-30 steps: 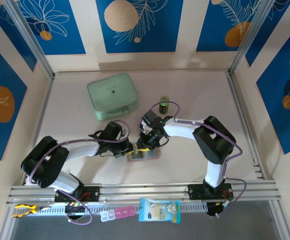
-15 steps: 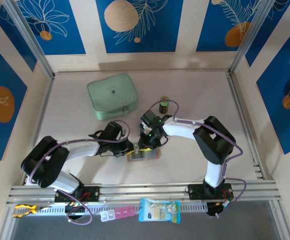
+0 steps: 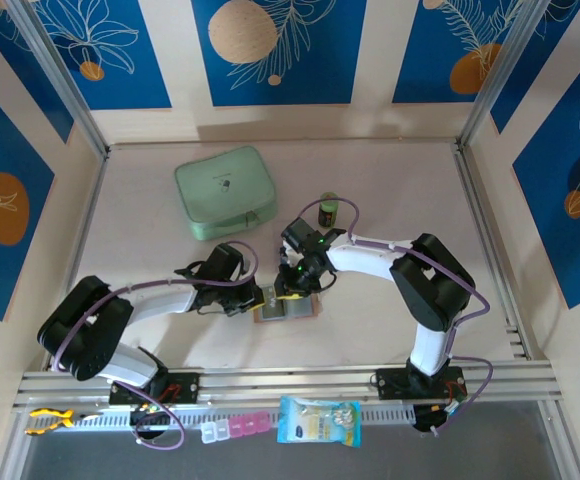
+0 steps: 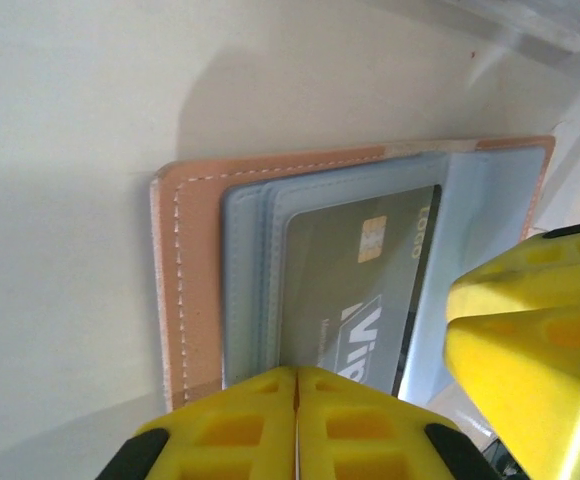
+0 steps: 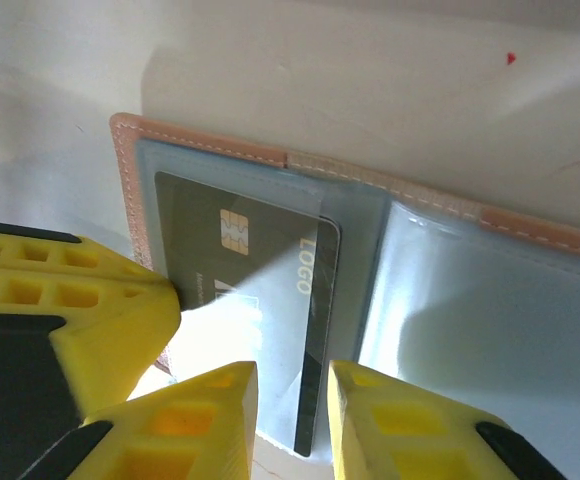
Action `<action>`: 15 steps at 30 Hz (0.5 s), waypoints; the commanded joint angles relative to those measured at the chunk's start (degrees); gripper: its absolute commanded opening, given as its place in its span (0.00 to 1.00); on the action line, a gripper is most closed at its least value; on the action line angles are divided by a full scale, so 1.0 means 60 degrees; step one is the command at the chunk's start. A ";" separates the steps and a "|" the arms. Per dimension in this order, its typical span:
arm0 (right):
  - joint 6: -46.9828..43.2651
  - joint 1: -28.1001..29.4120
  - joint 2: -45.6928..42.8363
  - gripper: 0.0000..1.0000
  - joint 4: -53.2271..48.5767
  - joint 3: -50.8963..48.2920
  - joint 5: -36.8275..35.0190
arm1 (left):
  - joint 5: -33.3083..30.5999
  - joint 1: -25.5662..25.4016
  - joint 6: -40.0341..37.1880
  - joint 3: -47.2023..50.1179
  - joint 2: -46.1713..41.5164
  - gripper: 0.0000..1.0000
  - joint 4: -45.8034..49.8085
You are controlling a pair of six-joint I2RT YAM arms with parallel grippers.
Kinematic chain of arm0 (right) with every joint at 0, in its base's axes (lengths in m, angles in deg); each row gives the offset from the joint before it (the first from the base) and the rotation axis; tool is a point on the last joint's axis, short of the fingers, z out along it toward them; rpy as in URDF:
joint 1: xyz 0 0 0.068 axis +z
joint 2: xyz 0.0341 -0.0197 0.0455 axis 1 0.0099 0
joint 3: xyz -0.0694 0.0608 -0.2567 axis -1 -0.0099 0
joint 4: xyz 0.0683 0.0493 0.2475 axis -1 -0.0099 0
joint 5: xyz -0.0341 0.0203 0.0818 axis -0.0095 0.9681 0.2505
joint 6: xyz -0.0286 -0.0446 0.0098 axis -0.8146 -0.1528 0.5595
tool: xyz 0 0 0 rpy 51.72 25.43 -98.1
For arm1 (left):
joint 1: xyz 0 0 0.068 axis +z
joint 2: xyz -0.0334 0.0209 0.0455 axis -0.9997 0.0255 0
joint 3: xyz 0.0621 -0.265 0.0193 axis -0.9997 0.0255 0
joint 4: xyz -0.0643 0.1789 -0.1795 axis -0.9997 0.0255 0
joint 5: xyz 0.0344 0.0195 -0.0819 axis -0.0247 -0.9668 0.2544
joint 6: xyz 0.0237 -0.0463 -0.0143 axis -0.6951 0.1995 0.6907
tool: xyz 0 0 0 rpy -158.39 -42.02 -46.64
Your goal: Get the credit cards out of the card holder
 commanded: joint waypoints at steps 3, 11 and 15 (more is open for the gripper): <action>0.0194 0.0058 -0.0157 0.26 0.0204 -0.0064 0.0451 | -0.0210 0.0081 -0.0298 -0.0133 -0.0117 0.04 0.0477; 0.0260 0.0048 0.0001 0.26 0.0352 -0.0108 0.0608 | -0.0224 0.0080 -0.0229 -0.0078 -0.0236 0.01 0.0403; 0.0285 0.0056 0.0020 0.26 0.0396 -0.0166 0.0612 | -0.0302 0.0090 -0.0228 -0.0132 -0.0445 0.05 0.0479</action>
